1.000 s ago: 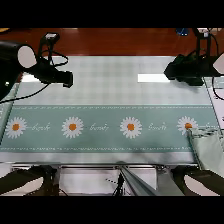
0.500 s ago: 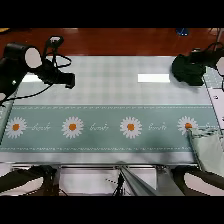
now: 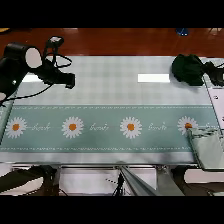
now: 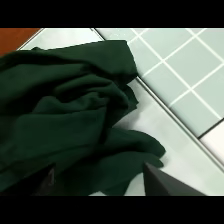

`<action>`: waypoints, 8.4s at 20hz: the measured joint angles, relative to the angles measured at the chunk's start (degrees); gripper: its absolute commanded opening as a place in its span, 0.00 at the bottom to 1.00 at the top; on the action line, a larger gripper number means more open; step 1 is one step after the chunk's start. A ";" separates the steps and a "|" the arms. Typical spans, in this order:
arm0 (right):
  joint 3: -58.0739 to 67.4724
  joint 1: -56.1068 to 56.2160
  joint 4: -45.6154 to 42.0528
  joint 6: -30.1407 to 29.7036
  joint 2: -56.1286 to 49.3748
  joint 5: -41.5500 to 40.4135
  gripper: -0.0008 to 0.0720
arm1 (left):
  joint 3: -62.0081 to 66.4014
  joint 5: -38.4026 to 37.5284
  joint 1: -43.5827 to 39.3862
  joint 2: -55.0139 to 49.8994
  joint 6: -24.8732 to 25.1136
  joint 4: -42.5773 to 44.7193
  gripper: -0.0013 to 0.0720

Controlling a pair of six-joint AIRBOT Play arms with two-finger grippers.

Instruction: Fold the shirts.

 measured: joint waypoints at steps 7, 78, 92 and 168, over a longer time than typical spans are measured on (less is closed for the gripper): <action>0.02 2.56 4.90 -0.20 -9.29 -9.42 0.66 | 0.00 0.04 0.00 -0.15 0.00 -1.14 0.99; -14.56 15.28 22.40 -38.75 35.26 45.83 0.74 | -47.06 8.74 14.75 1.81 24.15 -59.95 0.66; -28.15 14.75 32.68 -40.57 35.28 42.18 0.77 | -47.17 8.17 14.95 2.23 30.49 -68.24 0.04; 10.73 37.46 -11.30 -23.98 8.83 50.14 0.51 | -31.15 -6.73 35.26 39.15 20.33 -44.19 0.04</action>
